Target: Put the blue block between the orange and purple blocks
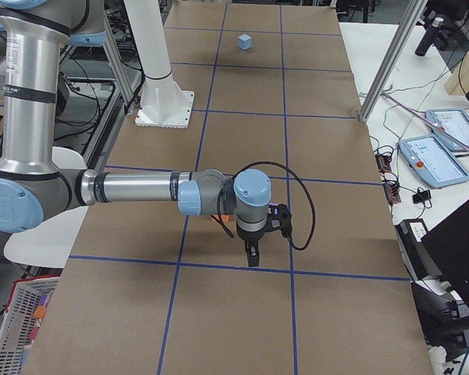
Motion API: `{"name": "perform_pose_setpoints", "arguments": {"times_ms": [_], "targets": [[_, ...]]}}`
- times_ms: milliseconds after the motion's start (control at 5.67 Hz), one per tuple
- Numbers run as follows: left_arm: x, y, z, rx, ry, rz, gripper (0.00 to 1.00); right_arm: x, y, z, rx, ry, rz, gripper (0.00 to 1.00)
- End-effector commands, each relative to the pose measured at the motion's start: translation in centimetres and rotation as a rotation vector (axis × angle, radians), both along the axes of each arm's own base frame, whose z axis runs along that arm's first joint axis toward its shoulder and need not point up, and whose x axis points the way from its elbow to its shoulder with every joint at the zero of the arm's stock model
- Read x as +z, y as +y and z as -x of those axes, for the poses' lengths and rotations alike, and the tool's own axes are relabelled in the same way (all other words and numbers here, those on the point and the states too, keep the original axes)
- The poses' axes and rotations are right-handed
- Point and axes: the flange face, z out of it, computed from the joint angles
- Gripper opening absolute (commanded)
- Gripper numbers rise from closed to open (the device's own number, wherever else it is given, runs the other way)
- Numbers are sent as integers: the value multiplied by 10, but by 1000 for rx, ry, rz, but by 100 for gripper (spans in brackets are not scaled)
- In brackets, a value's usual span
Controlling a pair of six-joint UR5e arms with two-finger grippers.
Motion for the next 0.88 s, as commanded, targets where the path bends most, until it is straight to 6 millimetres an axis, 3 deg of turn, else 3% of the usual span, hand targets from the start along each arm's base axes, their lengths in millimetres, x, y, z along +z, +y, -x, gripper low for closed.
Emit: {"name": "perform_pose_setpoints", "arguments": {"times_ms": [0, 176, 353, 529, 706], "targets": [[-23, -18, -1, -4, 8, -238, 100, -1, 0, 0, 0, -4, -2, 100], [-19, -14, -3, 8, 31, -248, 100, -1, 0, 0, 0, -4, -2, 100], [-23, -13, -22, 54, 72, -300, 100, -1, 0, 0, 0, -4, -2, 100], [-22, -8, -117, 253, 120, -283, 100, 0, 1, 0, 0, -5, 1, 100], [-4, 14, -165, 328, 133, -229, 100, 1, 1, 0, 0, -5, 3, 100]]}}
